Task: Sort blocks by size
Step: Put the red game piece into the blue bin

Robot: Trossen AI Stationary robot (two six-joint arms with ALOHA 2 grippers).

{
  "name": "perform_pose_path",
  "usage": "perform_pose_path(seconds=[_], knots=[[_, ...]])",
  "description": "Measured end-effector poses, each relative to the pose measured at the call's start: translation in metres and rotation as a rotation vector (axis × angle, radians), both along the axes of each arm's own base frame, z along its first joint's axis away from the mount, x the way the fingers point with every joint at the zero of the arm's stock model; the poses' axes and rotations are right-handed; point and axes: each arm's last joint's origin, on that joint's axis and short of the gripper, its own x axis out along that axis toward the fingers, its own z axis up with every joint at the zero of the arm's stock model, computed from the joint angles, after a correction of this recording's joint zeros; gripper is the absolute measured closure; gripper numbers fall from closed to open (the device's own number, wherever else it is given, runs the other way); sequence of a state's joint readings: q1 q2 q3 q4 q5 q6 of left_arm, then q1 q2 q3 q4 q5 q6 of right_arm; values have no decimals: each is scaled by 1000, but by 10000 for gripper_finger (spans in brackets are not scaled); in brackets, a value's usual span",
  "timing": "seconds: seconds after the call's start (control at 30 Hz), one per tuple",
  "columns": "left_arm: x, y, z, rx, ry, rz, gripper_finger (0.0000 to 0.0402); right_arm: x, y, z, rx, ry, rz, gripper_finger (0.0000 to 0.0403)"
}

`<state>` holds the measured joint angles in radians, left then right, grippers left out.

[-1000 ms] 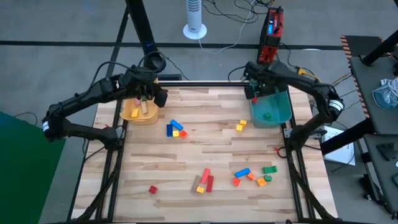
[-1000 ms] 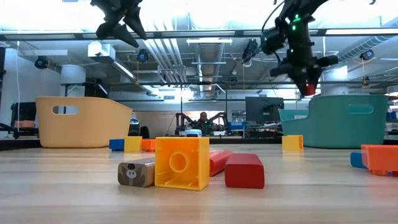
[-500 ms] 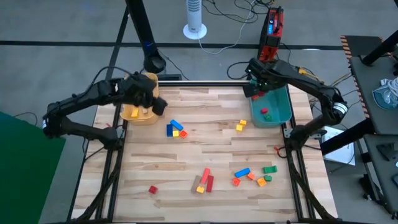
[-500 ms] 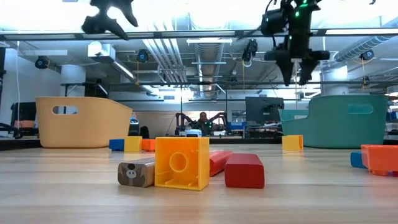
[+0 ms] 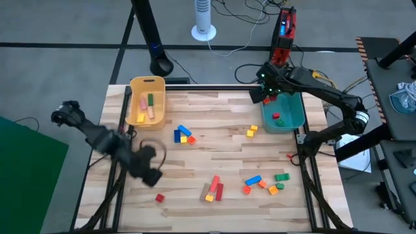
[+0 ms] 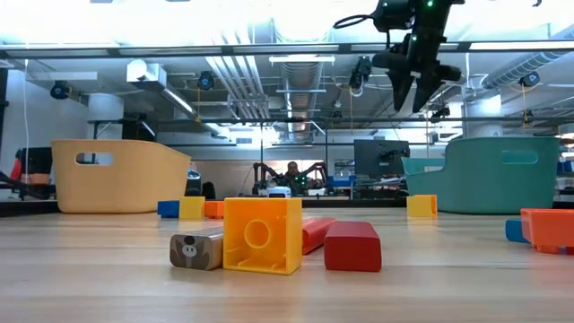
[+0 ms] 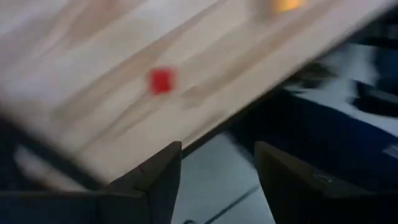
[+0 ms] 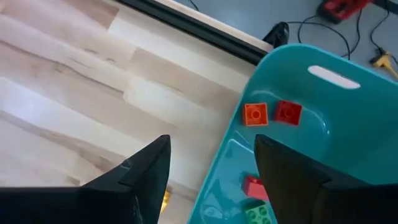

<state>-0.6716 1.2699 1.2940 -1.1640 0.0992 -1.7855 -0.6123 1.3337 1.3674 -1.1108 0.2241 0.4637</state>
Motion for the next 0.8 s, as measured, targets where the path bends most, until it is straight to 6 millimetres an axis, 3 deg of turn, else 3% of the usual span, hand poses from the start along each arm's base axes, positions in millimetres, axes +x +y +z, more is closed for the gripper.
perform_pose_path(seconds=[0.17,0.33,0.53,0.8], knots=[[2,-34,-27,107,103,7,205,7,-2,-1,-4,-39,36,169],[24,-58,-57,156,109,-47,180,10,-2,0,9,-86,83,158],[46,-75,-93,346,36,-202,152,10,-2,1,7,-82,94,148],[38,-100,-123,469,45,-227,151,10,-2,0,17,-80,96,141]])
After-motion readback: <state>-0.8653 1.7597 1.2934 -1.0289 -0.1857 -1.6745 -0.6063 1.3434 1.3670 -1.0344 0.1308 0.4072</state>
